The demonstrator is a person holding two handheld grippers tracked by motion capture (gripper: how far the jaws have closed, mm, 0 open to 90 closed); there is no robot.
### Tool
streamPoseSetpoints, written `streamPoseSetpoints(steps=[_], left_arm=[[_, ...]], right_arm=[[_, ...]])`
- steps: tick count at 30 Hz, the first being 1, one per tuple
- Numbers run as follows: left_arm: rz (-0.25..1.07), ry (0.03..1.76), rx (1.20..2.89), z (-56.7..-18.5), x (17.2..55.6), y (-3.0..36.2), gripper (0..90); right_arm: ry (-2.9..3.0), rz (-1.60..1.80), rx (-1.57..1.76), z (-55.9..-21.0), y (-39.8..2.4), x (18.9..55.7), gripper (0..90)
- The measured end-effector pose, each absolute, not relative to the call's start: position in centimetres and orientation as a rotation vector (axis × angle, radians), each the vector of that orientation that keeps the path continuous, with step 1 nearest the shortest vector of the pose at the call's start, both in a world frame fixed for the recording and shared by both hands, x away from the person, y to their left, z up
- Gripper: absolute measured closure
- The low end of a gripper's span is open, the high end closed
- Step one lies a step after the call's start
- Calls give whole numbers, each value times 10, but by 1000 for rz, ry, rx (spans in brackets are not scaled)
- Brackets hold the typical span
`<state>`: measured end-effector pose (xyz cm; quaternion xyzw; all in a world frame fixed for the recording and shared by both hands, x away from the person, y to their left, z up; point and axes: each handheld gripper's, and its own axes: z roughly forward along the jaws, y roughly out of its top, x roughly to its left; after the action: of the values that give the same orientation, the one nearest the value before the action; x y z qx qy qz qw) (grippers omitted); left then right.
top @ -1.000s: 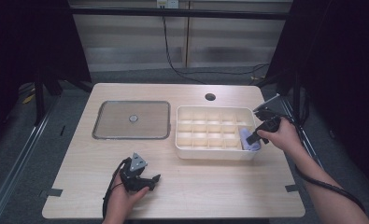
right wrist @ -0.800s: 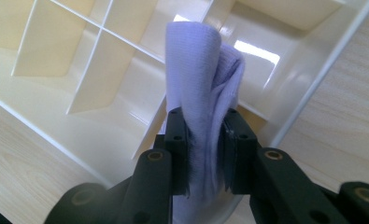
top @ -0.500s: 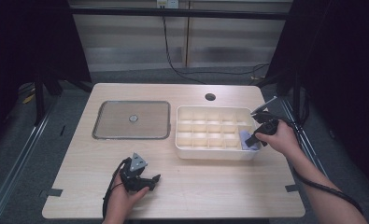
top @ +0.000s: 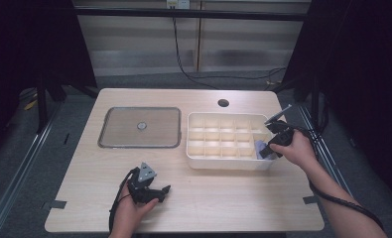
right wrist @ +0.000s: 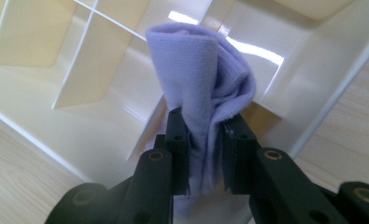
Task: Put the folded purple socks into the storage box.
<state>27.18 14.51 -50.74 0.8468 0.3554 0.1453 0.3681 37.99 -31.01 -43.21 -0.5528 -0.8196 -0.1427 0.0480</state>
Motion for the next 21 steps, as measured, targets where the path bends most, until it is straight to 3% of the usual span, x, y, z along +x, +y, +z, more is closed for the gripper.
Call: streamPoseSetpoints(steps=[21], left_arm=[[373,915,2172,-507,272,145,201]], right_arm=[[-2525,-430,-1666,-423,-310,379,709]])
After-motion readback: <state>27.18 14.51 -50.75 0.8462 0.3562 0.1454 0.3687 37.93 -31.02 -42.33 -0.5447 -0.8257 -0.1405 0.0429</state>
